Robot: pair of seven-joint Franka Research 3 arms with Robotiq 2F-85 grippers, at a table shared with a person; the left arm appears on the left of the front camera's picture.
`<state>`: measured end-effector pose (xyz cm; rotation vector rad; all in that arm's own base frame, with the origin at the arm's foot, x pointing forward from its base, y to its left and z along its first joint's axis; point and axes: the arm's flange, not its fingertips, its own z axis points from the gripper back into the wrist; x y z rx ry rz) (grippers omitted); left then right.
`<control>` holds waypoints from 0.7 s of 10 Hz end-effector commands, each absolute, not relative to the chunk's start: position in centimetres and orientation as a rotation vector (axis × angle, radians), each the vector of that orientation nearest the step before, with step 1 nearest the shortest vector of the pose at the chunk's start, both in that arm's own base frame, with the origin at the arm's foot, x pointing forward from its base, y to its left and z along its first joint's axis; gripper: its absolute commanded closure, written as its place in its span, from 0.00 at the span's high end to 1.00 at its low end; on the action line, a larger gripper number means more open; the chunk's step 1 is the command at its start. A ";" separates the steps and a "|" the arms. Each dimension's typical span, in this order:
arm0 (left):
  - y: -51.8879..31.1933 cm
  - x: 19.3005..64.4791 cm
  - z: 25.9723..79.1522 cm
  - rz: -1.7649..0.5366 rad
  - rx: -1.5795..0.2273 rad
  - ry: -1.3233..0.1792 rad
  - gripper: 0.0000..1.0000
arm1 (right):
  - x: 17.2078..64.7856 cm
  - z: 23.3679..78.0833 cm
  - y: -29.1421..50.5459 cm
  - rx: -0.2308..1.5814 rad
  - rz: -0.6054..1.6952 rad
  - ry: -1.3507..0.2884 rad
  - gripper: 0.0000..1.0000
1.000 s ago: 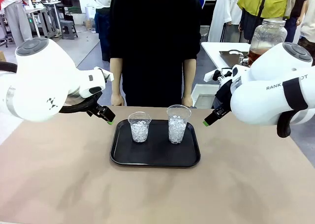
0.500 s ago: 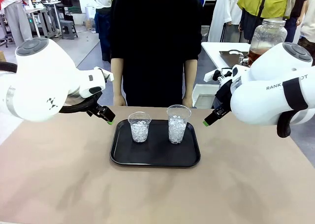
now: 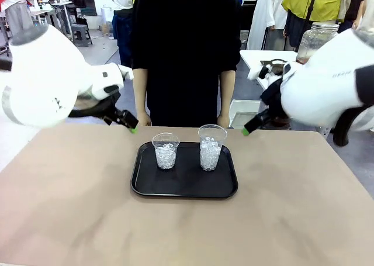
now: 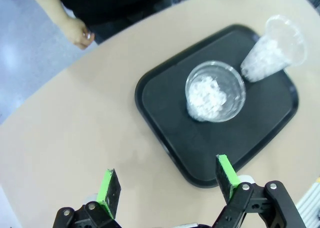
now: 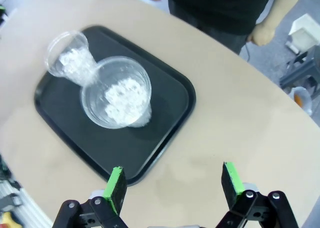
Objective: Pour the drink into the iced cup.
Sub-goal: Pick up the iced cup indicated by the human and present it to them.
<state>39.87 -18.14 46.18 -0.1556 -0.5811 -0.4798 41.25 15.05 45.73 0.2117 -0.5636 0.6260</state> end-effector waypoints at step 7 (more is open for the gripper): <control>-12.2 42.4 51.8 -0.197 -0.677 -0.423 1.00 | 43.9 52.2 8.3 0.868 0.323 -0.397 1.00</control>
